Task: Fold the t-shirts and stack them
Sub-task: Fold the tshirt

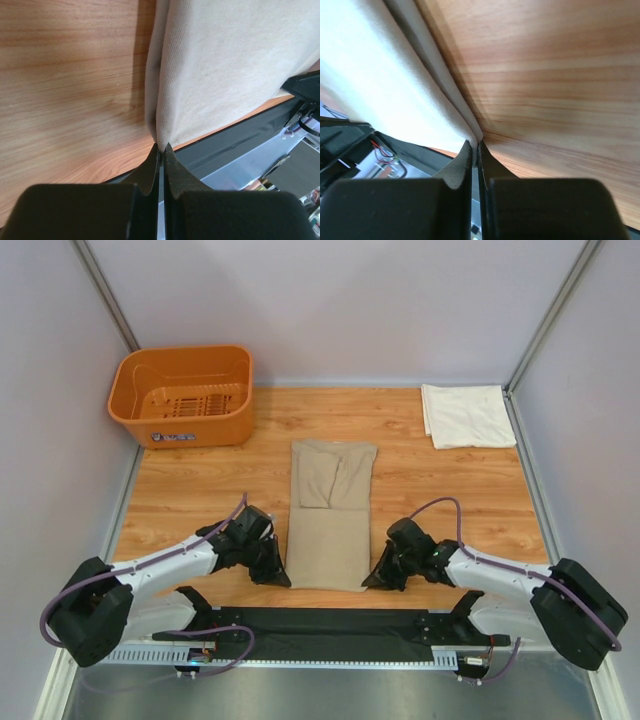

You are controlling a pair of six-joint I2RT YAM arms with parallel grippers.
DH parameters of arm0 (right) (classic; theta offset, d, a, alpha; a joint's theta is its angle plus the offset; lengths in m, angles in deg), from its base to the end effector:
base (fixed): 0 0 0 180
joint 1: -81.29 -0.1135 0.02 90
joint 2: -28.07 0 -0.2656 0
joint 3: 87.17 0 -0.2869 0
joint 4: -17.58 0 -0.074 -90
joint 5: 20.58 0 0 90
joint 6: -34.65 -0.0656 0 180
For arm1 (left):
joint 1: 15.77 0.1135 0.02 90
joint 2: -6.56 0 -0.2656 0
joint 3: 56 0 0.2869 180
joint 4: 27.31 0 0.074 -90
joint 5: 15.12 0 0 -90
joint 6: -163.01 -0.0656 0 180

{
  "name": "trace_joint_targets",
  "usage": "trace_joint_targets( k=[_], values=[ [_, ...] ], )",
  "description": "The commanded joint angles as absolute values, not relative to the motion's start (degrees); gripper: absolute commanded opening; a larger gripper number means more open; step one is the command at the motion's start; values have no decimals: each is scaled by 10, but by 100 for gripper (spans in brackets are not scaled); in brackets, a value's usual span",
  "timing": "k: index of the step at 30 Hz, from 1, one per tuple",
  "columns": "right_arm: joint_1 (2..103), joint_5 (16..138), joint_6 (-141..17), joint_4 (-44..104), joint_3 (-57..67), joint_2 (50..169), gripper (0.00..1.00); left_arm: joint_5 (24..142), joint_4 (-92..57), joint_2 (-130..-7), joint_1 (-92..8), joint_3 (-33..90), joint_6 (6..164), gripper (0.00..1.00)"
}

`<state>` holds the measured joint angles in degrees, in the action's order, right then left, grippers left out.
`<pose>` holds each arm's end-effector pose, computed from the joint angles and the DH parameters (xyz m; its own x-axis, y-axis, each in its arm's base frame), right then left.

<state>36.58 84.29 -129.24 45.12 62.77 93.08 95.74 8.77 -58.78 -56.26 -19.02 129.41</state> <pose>0.1349 0.1572 0.0680 -0.9091 0.4066 0.0905 0.3935 0.7669 0.5069 0.1522 -0.1606 0.0965 -0.9824 -0.1847 0.0288 -0.1710 0.8260 -0.5371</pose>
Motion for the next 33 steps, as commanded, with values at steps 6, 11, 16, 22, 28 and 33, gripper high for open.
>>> trace_joint_targets(
  k=[6,11,16,22,28,33],
  values=[
    [357,776,-1190,550,626,955,0,974,112,-555,-566,-180,1285,0],
    [333,787,-1203,587,629,908,0,983,130,-500,-572,-193,1307,0],
    [311,800,-1224,631,632,840,0,991,198,-420,-586,-203,1331,0],
    [264,821,-1262,705,625,763,0,1015,288,-307,-591,-217,1362,0],
    [293,813,-1222,837,503,730,0,970,386,-259,-591,-122,1350,0],
    [440,861,-1088,863,382,824,0,945,417,-433,-534,54,1275,0]
  ],
)
